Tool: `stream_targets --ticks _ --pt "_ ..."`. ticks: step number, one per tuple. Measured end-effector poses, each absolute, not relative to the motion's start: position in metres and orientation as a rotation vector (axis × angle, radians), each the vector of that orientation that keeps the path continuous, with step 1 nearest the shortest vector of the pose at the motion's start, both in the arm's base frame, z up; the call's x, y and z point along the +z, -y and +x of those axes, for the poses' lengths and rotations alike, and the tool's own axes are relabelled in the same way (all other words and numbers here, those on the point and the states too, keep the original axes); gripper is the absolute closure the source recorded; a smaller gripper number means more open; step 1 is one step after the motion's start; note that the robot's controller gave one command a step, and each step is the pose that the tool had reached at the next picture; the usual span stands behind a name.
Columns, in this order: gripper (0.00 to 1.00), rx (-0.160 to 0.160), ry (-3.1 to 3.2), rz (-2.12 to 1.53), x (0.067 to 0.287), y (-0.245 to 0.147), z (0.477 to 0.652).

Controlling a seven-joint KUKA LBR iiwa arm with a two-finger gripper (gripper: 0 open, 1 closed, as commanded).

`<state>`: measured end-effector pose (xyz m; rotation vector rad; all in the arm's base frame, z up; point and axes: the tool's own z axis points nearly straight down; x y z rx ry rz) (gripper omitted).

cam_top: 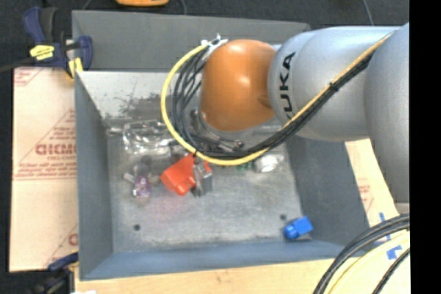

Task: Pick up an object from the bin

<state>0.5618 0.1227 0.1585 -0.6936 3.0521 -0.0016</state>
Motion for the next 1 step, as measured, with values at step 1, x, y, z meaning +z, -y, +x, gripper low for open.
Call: stream_targets --ticks 1 --pt "1.00 0.001 -3.060 -0.685 0.1595 -0.1225 0.5633"
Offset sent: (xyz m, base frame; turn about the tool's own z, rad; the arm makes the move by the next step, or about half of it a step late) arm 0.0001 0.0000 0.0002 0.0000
